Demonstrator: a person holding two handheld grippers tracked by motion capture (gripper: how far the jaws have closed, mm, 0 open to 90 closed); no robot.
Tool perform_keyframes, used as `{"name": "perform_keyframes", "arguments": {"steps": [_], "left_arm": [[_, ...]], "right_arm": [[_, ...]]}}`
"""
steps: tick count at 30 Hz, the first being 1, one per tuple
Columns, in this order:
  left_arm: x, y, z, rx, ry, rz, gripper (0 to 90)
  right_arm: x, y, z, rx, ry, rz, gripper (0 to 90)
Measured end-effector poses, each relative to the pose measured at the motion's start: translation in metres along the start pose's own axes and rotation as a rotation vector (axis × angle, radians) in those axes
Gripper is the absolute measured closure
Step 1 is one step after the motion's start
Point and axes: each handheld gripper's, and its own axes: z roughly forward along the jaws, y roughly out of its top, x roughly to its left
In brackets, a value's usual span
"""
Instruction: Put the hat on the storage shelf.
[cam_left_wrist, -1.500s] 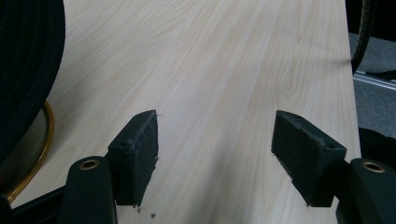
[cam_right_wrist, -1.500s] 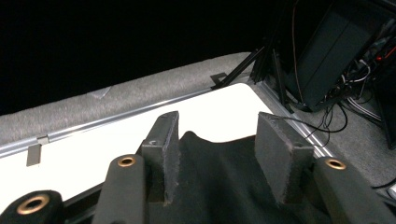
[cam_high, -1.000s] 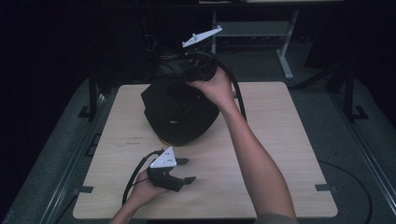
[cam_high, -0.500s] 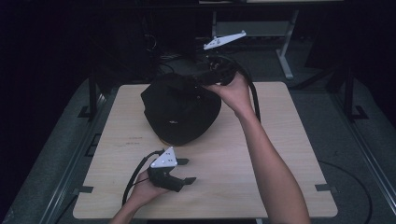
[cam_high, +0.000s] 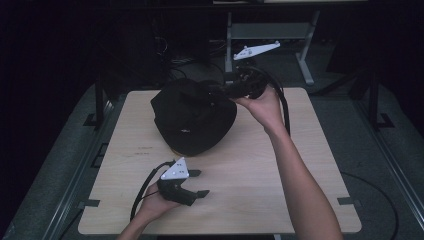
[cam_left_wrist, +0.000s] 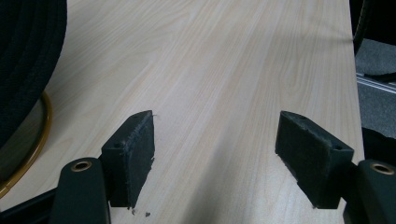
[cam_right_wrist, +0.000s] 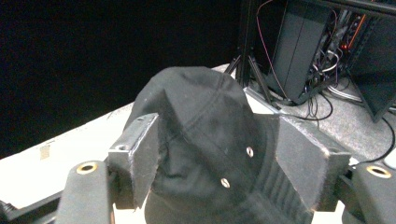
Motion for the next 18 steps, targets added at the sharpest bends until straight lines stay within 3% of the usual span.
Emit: {"name": "perform_keyframes", "arguments": {"steps": [18], "left_arm": [[-0.001, 0.000, 0.001, -0.006, 0.002, -0.008, 26.5]], "right_arm": [[-0.010, -0.027, -0.027, 0.000, -0.039, 0.045, 24.0]]}}
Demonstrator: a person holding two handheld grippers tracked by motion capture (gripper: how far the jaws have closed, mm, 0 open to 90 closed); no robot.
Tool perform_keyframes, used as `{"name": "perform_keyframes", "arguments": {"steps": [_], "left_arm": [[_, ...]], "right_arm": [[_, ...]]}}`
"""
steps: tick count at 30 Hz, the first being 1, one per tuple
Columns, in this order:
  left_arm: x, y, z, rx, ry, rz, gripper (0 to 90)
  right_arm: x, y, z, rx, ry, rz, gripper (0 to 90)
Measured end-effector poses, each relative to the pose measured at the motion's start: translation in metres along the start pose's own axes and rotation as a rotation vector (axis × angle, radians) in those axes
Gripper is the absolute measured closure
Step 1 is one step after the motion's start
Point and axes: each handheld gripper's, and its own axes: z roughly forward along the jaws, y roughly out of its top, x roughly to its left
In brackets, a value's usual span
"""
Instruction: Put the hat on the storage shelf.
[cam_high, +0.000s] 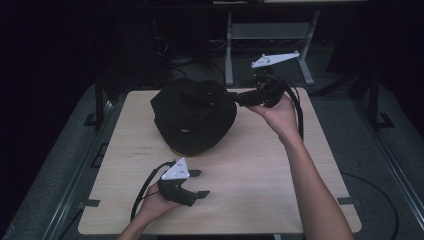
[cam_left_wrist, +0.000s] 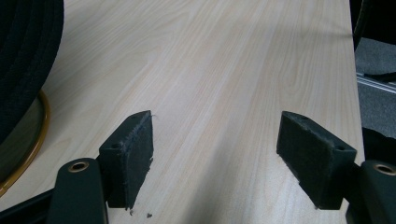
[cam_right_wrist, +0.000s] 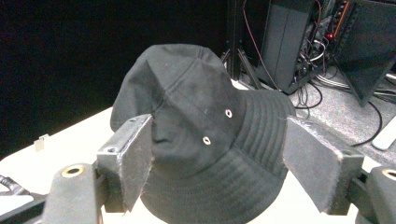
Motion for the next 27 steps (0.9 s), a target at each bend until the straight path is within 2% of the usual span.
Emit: {"name": "perform_keyframes", "arguments": {"steps": [27], "left_arm": [[0.002, -0.001, 0.000, -0.005, 0.007, -0.003, 24.5]], "right_arm": [[-0.014, -0.044, -0.031, 0.015, -0.054, 0.056, 20.6]]}}
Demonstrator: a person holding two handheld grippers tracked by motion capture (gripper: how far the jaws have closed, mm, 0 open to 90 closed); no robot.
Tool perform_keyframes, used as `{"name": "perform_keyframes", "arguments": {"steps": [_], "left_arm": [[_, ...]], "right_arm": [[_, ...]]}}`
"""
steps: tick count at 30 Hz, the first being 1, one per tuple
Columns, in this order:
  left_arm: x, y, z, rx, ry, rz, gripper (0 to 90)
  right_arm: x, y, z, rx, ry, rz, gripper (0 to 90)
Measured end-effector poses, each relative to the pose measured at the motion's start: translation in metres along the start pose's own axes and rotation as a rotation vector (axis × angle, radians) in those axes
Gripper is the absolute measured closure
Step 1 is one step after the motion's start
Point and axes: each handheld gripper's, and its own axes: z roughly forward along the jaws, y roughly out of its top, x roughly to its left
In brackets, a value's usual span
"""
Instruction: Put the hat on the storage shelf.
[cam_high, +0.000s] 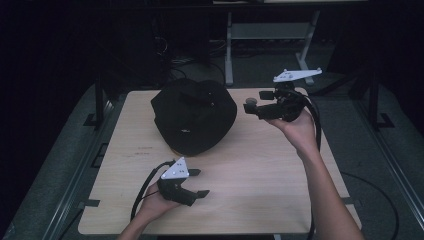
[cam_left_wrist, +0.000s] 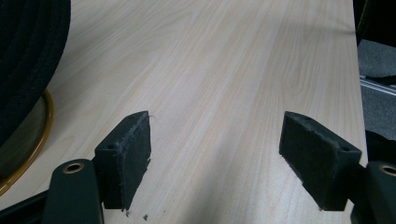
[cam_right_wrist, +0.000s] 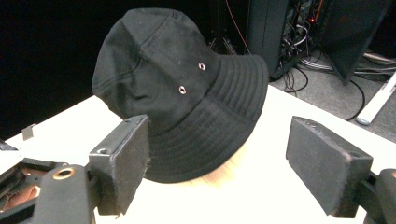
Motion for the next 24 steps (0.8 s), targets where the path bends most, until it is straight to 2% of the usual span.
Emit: {"name": "perform_keyframes", "arguments": {"steps": [13, 24], "left_arm": [[0.001, -0.001, -0.001, -0.002, 0.001, -0.013, 23.2], [0.002, 0.000, 0.001, -0.005, 0.003, -0.009, 22.4]], "right_arm": [[-0.001, -0.024, -0.011, 0.020, -0.019, 0.011, 18.5], [-0.004, -0.048, -0.022, 0.019, -0.029, 0.049, 18.0]]}}
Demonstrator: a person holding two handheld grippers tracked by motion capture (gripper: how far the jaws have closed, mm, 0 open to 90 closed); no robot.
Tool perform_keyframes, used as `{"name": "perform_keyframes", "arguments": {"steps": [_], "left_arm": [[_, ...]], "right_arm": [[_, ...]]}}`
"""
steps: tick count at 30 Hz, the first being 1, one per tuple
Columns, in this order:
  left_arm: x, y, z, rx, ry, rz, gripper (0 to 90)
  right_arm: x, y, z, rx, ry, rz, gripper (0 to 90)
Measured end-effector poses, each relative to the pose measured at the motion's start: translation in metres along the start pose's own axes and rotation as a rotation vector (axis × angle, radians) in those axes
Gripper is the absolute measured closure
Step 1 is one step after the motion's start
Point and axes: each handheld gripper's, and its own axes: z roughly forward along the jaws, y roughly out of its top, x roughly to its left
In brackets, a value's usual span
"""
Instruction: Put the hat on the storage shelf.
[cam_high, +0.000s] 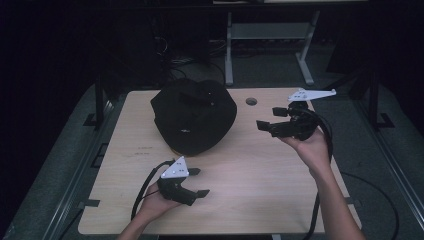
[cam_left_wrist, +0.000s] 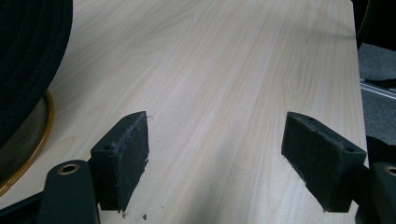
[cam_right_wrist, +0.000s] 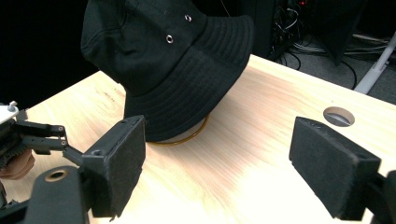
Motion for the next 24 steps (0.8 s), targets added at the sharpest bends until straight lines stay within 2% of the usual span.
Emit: {"name": "perform_keyframes", "arguments": {"steps": [10, 24], "left_arm": [[0.000, 0.000, -0.001, 0.001, 0.003, -0.010, 21.4], [0.001, -0.001, -0.002, 0.004, 0.007, -0.010, 20.7]], "right_arm": [[-0.004, -0.020, -0.011, -0.002, -0.017, 0.017, 17.8], [-0.009, -0.058, -0.025, 0.011, -0.047, 0.061, 17.8]]}}
